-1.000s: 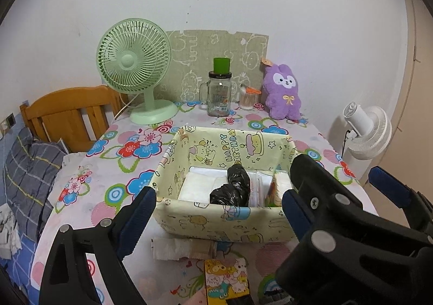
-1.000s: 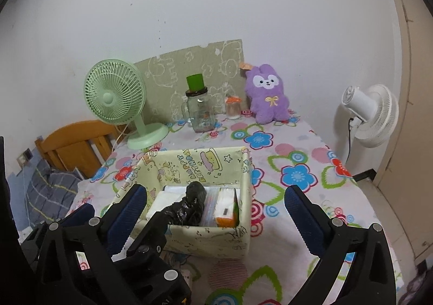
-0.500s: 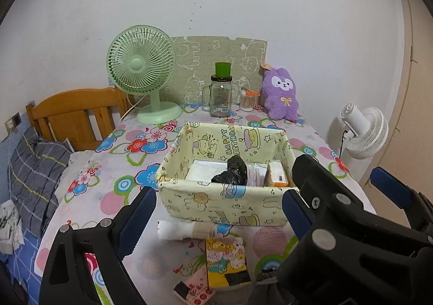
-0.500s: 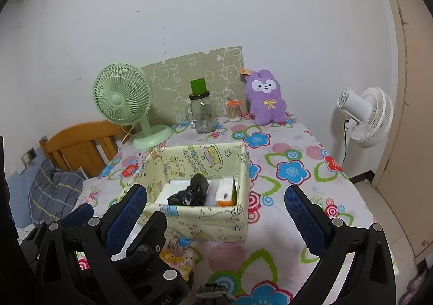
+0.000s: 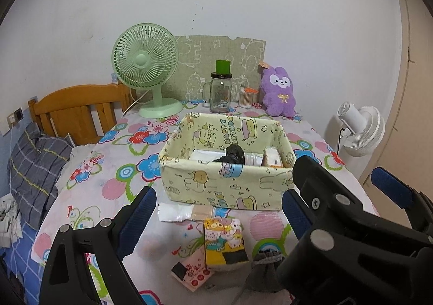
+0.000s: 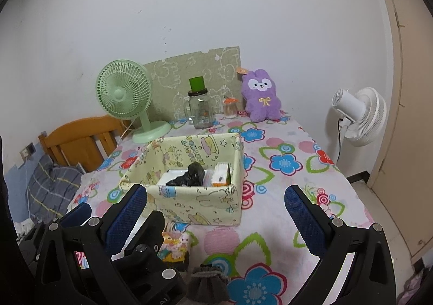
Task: Organize soft objects
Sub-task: 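Withdraw both tools from the box toward the items in front of it, then grasp the dark grey drawstring pouch with the right gripper while the left gripper grasps the pink wipes pack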
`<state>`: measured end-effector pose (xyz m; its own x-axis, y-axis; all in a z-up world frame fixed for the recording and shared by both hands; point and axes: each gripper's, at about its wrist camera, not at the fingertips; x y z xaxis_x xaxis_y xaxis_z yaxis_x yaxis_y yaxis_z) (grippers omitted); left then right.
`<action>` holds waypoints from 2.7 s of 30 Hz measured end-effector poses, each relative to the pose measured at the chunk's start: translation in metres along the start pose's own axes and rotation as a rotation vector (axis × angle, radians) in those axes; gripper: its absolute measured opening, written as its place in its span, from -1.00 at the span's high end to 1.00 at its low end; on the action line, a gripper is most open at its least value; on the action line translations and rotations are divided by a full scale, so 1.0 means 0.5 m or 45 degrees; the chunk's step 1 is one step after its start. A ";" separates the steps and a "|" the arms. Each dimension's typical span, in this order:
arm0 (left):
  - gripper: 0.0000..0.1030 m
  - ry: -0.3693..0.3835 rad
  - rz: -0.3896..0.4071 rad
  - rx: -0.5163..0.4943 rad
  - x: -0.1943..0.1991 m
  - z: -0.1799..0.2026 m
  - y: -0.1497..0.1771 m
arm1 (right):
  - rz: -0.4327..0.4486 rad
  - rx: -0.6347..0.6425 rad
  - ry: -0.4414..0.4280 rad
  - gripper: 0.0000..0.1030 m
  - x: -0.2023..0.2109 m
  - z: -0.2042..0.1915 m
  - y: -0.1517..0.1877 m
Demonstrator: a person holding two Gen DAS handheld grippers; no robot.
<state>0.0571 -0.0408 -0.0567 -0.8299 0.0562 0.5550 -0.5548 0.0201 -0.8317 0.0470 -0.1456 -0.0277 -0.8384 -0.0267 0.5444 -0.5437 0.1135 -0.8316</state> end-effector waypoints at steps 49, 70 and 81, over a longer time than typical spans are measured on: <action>-0.75 0.010 -0.174 0.011 -0.074 -0.056 0.184 | -0.235 0.049 0.034 -0.87 -0.088 -0.022 0.188; -0.45 -0.032 -0.250 -0.025 -0.127 -0.039 0.190 | -0.344 -0.002 0.026 -0.11 -0.143 0.011 0.208; 0.07 0.012 -0.244 -0.050 -0.127 -0.022 0.189 | -0.381 -0.051 0.003 -0.11 -0.160 0.015 0.207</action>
<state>0.0580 -0.0316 -0.1708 -0.7087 0.0572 0.7032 -0.6997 0.0703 -0.7109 0.0576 -0.1393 -0.1583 -0.6411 -0.0628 0.7649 -0.7645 0.1404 -0.6292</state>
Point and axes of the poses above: each gripper's, at about its wrist camera, not at the fingertips, and x roughly against the way its jaws point, z to its right, y to its underside, and after that the axes turned 2 degrees about -x, right-handed
